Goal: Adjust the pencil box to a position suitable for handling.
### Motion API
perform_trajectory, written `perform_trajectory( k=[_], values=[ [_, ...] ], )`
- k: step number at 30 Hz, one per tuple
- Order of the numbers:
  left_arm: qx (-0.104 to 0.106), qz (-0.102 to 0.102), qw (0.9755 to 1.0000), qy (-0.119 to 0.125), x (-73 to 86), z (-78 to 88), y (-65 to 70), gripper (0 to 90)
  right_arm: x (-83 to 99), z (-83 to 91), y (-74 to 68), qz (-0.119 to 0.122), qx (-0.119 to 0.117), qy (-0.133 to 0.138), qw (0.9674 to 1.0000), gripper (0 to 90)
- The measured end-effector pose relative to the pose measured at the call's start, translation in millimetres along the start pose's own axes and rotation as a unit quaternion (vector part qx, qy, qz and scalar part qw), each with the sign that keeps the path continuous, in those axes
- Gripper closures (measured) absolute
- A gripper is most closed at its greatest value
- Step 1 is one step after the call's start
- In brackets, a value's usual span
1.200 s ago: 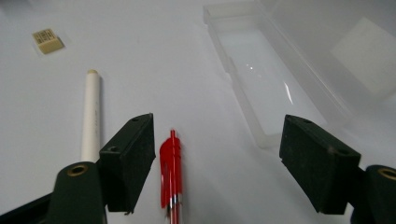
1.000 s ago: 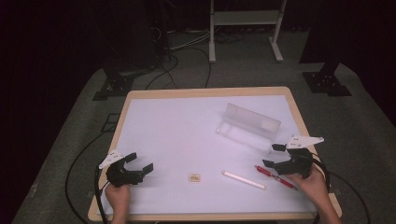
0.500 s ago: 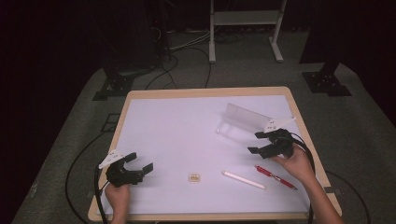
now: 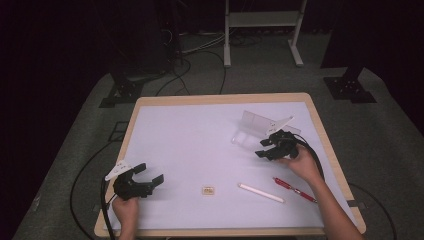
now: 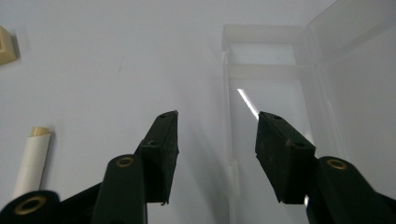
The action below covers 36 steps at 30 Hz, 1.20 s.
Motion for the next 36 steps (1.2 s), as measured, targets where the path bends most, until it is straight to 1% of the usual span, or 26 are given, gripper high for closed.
perform_trajectory(
  k=[1, 2, 3, 5, 6, 7, 8, 9, 11, 12, 14, 15, 16, 18, 19, 23, 25, 26, 27, 29, 30, 33, 34, 36],
  values=[
    [0.000, 0.001, 1.0000, 0.000, -0.1, 0.0, -0.1, 0.0, 1.0, -2.8, -0.8, -0.004, -0.003, -0.006, 1.0000, 50.1],
    [0.000, 0.002, 1.0000, 0.000, -0.1, -0.2, -0.1, 0.0, 3.5, -8.4, -1.3, 0.005, -0.006, -0.016, 0.9998, 53.3],
    [-0.001, 0.002, 1.0000, 0.000, -0.1, -0.1, -0.2, 0.0, 4.4, -9.7, -1.0, 0.009, -0.006, -0.021, 0.9997, 54.9],
    [0.000, 0.001, 1.0000, 0.000, 0.0, -0.1, 0.0, 0.0, 6.4, -13.2, 0.3, 0.006, -0.008, -0.031, 0.9995, 57.9],
    [0.000, 0.001, 1.0000, 0.000, 0.0, -0.1, 0.0, 0.0, 6.4, -13.2, 0.3, 0.006, -0.008, -0.031, 0.9995, 57.9],
    [0.000, 0.001, 1.0000, 0.000, 0.1, 0.1, -0.1, 0.0, 7.1, -15.1, 3.2, 0.004, -0.010, -0.035, 0.9993, 60.7],
    [0.000, 0.001, 1.0000, 0.000, 0.1, 0.1, -0.1, 0.0, 7.1, -15.1, 3.2, 0.004, -0.010, -0.035, 0.9993, 60.7],
    [0.000, 0.002, 1.0000, 0.000, 0.1, 0.2, -0.3, 0.0, 6.9, -16.0, 5.2, 0.001, -0.005, -0.037, 0.9993, 62.1],
    [-0.001, 0.003, 1.0000, 0.000, -0.1, 0.3, -0.7, 0.0, 7.2, -17.7, 5.9, 0.004, -0.009, -0.040, 0.9991, 63.5],
    [-0.001, 0.004, 1.0000, 0.000, -0.1, 0.2, -0.9, 0.0, 7.9, -18.7, 6.1, 0.004, -0.008, -0.046, 0.9989, 63.8],
    [0.000, 0.004, 1.0000, 0.001, -0.2, 0.3, -0.9, 0.0, 8.2, -19.6, 6.9, 0.006, -0.008, -0.049, 0.9988, 64.6],
    [0.001, 0.004, 1.0000, 0.001, -0.2, 0.5, -0.7, 0.0, 8.9, -21.7, 7.1, 0.007, -0.011, -0.054, 0.9985, 67.9],
    [0.001, 0.004, 1.0000, 0.001, -0.2, 0.7, -0.7, 0.0, 9.3, -22.6, 7.3, 0.008, -0.011, -0.056, 0.9983, 68.5],
    [0.001, 0.006, 1.0000, 0.002, -0.4, 1.0, -0.9, 0.0, 10.1, -24.7, 7.9, 0.018, -0.014, -0.061, 0.9979, 70.8],
    [0.001, 0.008, 1.0000, 0.004, -0.7, 1.1, -1.0, 0.0, 10.2, -26.0, 6.8, 0.017, -0.016, -0.064, 0.9977, 71.4],
    [0.001, 0.010, 0.9999, 0.005, -0.9, 1.7, -1.9, 0.0, 11.5, -30.0, 7.1, 0.033, -0.016, -0.074, 0.9966, 77.1],
    [0.003, 0.011, 0.9999, 0.006, -1.1, 1.8, -1.6, 0.0, 11.7, -31.2, 7.7, 0.041, -0.012, -0.075, 0.9963, 79.5],
    [0.003, 0.011, 0.9999, 0.006, -1.1, 1.8, -1.6, 0.0, 11.7, -31.2, 7.7, 0.041, -0.012, -0.075, 0.9963, 79.5],
    [0.001, 0.012, 0.9999, 0.005, -0.8, 1.7, -2.0, 0.0, 11.5, -31.9, 8.5, 0.051, -0.008, -0.073, 0.9960, 81.9],
    [0.001, 0.012, 0.9999, 0.005, -0.9, 1.8, -2.1, 0.0, 11.6, -32.1, 9.0, 0.055, -0.007, -0.073, 0.9958, 82.8],
    [0.002, 0.013, 0.9999, 0.006, -1.2, 1.8, -2.3, 0.0, 12.2, -32.0, 9.9, 0.060, -0.004, -0.076, 0.9953, 84.6],
    [0.002, 0.014, 0.9999, 0.007, -1.4, 1.7, -2.4, 0.0, 12.1, -31.9, 10.6, 0.063, -0.003, -0.075, 0.9952, 85.8],
    [0.002, 0.014, 0.9999, 0.007, -1.3, 1.7, -2.3, 0.0, 12.4, -31.6, 11.0, 0.068, -0.004, -0.074, 0.9949, 86.4],
    [0.002, 0.014, 0.9999, 0.007, -1.4, 1.8, -2.3, 0.0, 12.6, -31.2, 10.2, 0.065, -0.005, -0.075, 0.9950, 86.5]
  ],
)
Point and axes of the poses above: each handheld gripper's, and its own axes: z roughly backward along the jaws, x roughly out of its underside, y roughly to its right, the point moved 10 cm from there along -z, roughly forward along the jaws, and after that the axes turned 1 degree about z, right-handed, at the moved point
